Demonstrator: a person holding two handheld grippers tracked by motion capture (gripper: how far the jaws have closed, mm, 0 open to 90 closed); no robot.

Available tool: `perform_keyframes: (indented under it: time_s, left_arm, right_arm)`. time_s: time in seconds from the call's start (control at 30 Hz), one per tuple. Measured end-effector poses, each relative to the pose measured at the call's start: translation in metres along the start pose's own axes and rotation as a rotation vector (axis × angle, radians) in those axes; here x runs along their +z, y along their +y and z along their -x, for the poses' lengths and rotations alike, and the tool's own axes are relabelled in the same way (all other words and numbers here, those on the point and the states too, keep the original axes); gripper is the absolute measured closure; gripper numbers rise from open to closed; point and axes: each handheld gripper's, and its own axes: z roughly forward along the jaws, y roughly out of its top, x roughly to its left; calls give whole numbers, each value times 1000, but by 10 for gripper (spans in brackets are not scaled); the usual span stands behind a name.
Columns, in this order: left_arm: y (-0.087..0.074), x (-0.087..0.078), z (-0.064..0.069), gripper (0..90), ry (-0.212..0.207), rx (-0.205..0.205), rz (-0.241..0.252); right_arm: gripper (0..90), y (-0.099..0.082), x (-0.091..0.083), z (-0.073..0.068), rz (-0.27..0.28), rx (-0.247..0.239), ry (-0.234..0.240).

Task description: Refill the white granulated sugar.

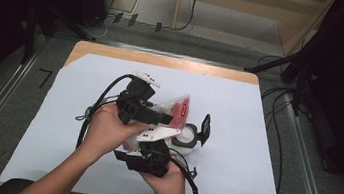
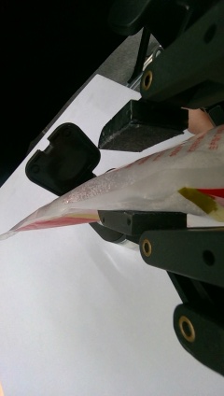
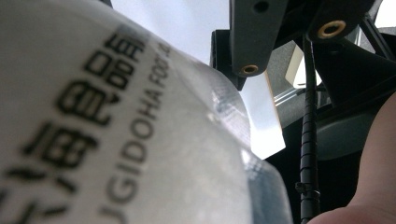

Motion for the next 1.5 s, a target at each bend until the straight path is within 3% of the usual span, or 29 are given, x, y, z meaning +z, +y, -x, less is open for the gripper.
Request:
perform_keyframes:
  time_s: [0.9,1.5]
  left_arm:
    - [0,1,0,612,-5,-4,9]
    - [0,1,1,629,-3,2,7]
  right_arm:
    - [633,2,-1,-1,-4,26,6]
    - [632,1,0,-1,-5,11,-5]
